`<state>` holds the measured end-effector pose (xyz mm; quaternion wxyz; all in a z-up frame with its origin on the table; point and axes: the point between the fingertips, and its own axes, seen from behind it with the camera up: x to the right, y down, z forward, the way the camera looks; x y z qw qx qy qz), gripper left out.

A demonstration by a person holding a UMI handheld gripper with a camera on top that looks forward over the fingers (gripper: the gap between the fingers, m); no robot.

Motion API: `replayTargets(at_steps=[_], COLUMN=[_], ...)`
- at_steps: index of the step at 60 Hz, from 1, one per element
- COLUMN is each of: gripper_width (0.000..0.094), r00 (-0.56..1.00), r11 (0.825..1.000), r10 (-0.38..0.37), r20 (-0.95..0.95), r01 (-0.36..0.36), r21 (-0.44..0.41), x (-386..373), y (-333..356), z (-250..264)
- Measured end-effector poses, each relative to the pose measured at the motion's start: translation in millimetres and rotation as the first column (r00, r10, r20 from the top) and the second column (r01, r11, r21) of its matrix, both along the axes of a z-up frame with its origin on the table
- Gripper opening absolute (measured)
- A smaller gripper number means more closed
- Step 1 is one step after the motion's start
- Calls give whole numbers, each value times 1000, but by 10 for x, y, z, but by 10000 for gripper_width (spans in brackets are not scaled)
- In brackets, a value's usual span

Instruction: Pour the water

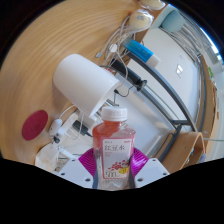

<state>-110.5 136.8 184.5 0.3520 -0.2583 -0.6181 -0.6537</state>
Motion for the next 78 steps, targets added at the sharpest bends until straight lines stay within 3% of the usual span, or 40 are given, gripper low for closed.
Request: replayTargets(at_steps=[22,27,33,42,51,58,65,71,78], gripper_width=[421,419,423,423,423,422,421,421,420], r00=[1000,995,931,635,210,-163,-429,-531,-572], r11=[1000,1000,999,991,978,962,942,934,944], r10=[6,5,-10,-88,-165,-244,-314,-337,-309], r20=[11,-98,-365,-767,-964,-956,-847,-777,-760], r01=[-6,-6,-11,-22,-94,-164,-253,-294,-280], r21=[15,-4,-54,-132,-188,-218,-221,-204,-173], x=[12,51,188,569,789,854,774,731,687], y=[27,2,-45,-42,-64,-55,-15,27,60], z=[-18,1,58,70,-73,-296,-485,-602,-680])
